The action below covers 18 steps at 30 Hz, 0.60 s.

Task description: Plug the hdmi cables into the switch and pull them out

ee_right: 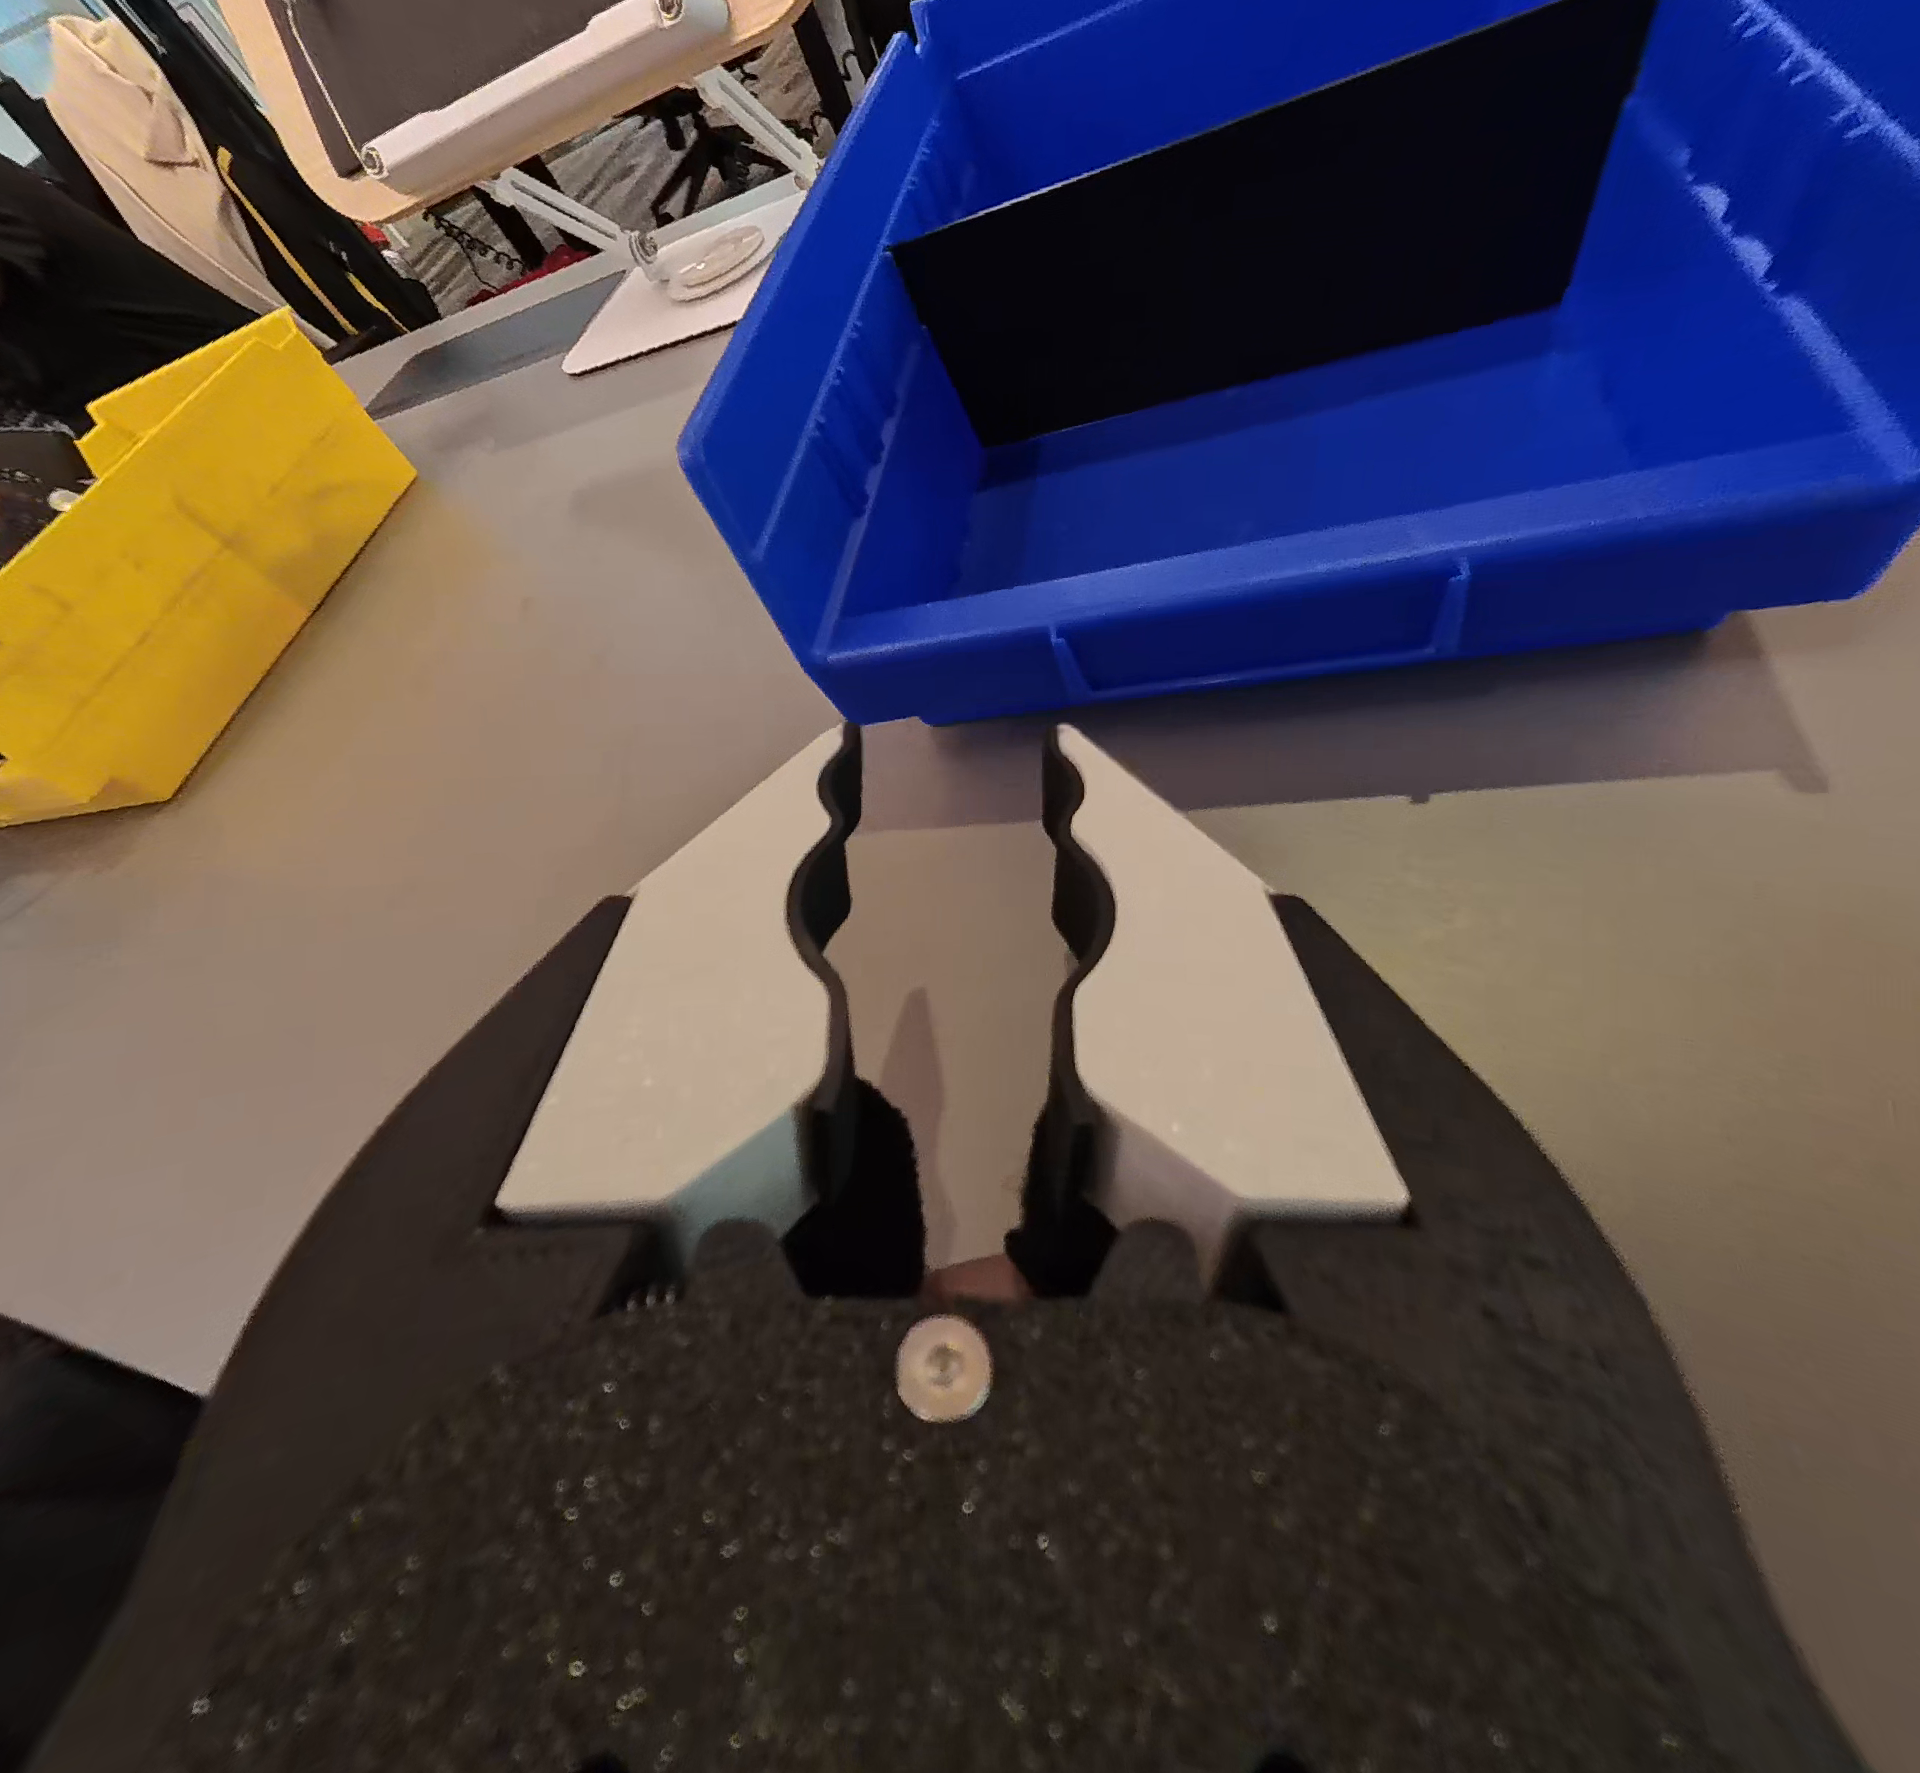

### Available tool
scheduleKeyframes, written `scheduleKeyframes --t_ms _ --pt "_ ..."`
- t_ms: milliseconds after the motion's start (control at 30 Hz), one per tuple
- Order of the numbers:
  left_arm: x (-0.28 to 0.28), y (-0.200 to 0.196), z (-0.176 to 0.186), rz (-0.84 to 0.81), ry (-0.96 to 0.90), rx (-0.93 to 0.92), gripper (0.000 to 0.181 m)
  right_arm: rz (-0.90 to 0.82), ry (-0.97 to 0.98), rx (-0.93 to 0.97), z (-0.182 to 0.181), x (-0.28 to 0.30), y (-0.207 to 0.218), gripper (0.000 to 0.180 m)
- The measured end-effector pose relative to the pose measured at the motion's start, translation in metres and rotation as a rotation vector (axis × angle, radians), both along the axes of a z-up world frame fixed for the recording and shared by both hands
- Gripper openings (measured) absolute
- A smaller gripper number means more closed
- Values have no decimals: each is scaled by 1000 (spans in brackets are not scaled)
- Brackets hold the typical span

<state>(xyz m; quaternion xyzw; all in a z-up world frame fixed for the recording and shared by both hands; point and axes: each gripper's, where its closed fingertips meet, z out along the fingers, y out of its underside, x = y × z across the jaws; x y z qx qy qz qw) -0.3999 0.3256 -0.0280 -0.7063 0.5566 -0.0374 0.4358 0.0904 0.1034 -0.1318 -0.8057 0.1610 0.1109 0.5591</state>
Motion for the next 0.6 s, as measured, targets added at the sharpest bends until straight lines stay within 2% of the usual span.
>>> scheduleKeyframes --t_ms 133,233,300,400,500,600 --pt "21 -39 63 102 -203 176 6 20 34 5 0 -6 5 34" --pt "71 -89 71 103 -317 221 6 28 23 3 1 -10 7 34" --pt "117 -125 49 106 -379 147 6 37 20 2 1 -12 8 34" --pt "178 -169 -15 46 -264 50 6 52 31 5 2 -17 8 34" --pt "218 -188 -65 6 -203 -83 6 62 52 11 2 -19 7 34" --pt "241 -183 -93 16 -151 -127 7 59 47 7 1 -17 4 34"
